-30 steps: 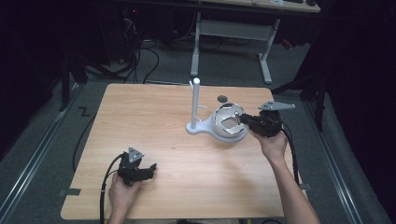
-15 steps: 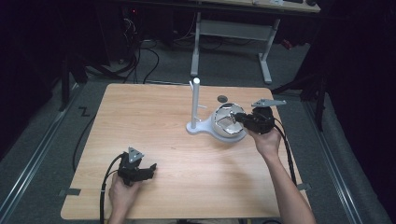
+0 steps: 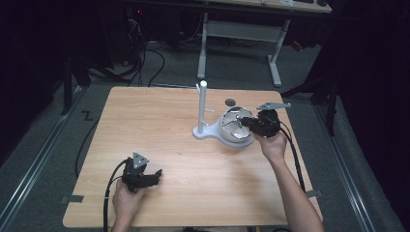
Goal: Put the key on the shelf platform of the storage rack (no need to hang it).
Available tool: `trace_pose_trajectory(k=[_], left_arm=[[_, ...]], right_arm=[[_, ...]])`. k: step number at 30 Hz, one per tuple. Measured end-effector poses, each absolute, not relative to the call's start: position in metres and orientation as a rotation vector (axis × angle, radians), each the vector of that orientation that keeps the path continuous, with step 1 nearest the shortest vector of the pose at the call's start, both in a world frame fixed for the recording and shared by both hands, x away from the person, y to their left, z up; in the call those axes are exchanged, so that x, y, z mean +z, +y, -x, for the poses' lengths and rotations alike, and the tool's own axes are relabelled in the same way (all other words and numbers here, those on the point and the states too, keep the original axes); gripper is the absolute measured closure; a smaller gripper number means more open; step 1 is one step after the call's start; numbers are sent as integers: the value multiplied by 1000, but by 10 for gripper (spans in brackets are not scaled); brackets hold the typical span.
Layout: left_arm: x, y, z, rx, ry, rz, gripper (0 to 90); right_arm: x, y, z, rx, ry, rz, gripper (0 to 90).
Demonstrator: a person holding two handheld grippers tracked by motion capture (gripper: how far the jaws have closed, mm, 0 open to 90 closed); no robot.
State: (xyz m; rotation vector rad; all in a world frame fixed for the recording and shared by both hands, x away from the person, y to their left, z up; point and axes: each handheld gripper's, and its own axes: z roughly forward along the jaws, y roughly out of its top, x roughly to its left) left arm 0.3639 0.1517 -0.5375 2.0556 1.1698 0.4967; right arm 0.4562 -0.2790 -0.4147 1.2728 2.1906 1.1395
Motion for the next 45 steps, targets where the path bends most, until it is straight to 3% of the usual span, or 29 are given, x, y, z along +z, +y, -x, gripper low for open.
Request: trace_pose_trajectory(k=[45], left_arm=[[-537,152,-364,496,1169,-2057,215]], right_arm=[[-437,-275,-490,1074,2178,-1377,819]])
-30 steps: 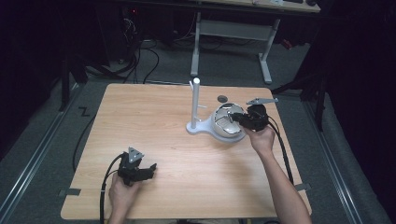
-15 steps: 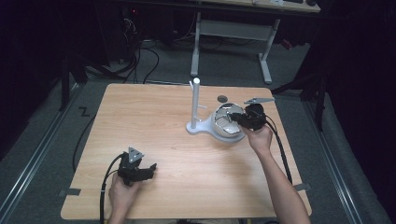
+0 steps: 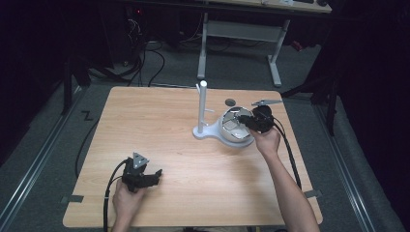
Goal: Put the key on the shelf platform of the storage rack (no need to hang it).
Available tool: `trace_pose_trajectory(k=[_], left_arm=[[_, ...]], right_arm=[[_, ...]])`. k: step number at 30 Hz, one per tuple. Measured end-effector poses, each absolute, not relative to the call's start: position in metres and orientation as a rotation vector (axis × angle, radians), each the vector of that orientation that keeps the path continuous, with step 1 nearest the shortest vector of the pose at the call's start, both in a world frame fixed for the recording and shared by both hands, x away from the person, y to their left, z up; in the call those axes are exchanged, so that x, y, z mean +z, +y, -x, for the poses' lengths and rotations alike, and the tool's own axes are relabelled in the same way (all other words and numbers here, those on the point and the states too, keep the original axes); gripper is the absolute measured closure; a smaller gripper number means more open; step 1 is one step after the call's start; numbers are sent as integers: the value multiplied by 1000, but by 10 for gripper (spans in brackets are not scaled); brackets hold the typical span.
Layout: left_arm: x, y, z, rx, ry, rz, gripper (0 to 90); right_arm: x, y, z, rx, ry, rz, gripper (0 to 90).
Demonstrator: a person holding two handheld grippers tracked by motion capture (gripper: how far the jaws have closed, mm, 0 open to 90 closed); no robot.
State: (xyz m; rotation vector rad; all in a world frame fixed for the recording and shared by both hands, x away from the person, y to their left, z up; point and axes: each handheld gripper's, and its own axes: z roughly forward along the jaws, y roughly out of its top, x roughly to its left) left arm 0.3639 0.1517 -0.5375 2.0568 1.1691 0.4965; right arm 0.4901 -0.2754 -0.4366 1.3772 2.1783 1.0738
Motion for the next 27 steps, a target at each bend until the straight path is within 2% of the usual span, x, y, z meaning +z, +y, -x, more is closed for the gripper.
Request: trace_pose_trajectory(k=[27], left_arm=[[-538,152,-364,496,1169,-2057,215]], right_arm=[[-450,-277,-509,1016,2143,-1468,817]])
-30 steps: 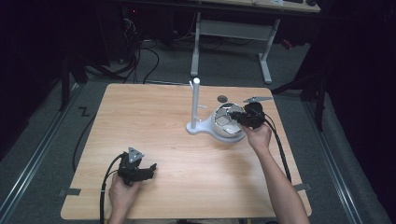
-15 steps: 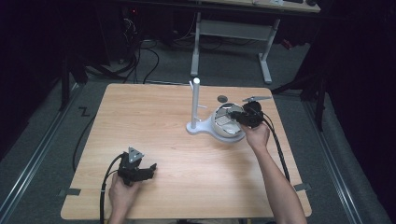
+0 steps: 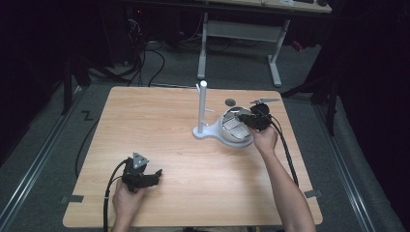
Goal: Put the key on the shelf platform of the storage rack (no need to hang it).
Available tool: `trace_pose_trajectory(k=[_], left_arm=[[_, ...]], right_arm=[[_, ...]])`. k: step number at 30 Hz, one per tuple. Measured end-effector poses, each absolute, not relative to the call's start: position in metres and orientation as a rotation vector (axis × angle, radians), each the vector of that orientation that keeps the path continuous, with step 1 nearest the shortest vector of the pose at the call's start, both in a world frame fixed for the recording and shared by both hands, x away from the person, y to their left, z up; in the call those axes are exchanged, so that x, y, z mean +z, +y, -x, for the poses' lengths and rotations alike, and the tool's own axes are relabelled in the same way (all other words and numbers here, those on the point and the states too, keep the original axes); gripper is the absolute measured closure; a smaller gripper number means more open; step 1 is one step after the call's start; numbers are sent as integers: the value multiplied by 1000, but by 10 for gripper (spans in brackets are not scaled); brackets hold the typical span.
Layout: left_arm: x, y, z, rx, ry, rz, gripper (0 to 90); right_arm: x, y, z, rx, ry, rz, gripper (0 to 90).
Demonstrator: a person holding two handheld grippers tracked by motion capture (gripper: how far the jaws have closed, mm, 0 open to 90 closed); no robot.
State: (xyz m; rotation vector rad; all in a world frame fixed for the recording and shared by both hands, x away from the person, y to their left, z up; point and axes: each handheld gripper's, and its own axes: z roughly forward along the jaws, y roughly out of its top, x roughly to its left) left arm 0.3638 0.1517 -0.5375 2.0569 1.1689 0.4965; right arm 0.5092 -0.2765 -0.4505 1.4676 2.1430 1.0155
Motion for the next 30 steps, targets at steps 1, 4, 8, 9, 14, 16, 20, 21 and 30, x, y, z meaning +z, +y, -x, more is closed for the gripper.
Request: trace_pose_trajectory(k=[1,4,8,9,14,16,20,21,30], left_arm=[[-537,152,-364,496,1169,-2057,215],[-538,152,-364,496,1169,-2057,215],[-538,152,-364,497,1169,-2057,215],[-537,152,-364,497,1169,-2057,215],[-537,152,-364,496,1169,-2057,215],[-537,152,-364,496,1169,-2057,215],[-538,152,-364,496,1169,-2057,215],[-537,152,-364,496,1169,-2057,215],[-538,152,-364,497,1169,-2056,216]], right_arm=[[-451,-276,-510,1010,2140,-1477,816],[-452,-276,-511,1004,2142,-1483,816],[-453,-275,-510,988,2153,-1461,813],[-453,-275,-510,991,2153,-1460,808],[-450,-277,-508,1018,2138,-1458,759],[-448,-277,-506,1021,2141,-1449,752],[-446,-278,-502,1030,2137,-1433,716],[-444,-279,-499,1039,2127,-1431,696],[-438,-283,-491,1019,2131,-1419,596]])
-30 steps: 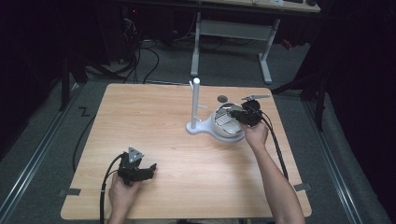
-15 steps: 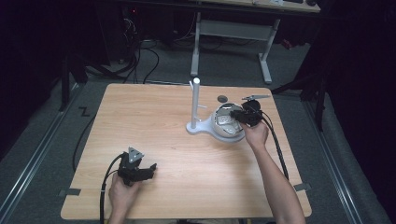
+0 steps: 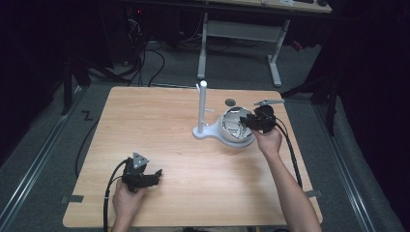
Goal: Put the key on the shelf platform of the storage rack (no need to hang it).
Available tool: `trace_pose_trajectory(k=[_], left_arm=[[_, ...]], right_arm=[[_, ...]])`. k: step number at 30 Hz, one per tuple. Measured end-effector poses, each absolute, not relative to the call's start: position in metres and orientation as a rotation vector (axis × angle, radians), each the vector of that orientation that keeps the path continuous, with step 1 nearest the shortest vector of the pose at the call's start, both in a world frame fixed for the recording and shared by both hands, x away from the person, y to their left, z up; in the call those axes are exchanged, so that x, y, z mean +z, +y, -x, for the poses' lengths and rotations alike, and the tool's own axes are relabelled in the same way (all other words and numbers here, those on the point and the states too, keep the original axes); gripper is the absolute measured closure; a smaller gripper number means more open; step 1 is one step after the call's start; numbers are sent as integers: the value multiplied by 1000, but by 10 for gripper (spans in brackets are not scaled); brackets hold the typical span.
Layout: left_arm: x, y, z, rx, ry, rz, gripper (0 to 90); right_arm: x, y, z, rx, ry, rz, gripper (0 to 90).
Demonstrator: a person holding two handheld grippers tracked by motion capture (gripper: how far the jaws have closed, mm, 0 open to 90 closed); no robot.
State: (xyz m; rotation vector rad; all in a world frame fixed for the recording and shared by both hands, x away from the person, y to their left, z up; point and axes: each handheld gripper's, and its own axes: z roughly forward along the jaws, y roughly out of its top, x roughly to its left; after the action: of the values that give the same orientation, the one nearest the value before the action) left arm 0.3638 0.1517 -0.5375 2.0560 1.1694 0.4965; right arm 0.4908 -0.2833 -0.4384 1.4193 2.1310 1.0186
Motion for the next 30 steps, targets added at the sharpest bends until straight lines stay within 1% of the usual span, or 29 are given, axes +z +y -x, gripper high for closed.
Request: trace_pose_trajectory(k=[5,13,20,30], left_arm=[[-537,152,-364,496,1169,-2057,215],[-538,152,-364,497,1169,-2057,215],[-538,152,-364,497,1170,-2055,215],[-538,152,-364,497,1169,-2056,215]], right_arm=[[-435,-284,-485,1008,2137,-1407,570],[-433,-292,-470,975,2105,-1396,590],[-423,-297,-460,1001,2100,-1390,577],[-421,-310,-446,1022,2079,-1415,565]])
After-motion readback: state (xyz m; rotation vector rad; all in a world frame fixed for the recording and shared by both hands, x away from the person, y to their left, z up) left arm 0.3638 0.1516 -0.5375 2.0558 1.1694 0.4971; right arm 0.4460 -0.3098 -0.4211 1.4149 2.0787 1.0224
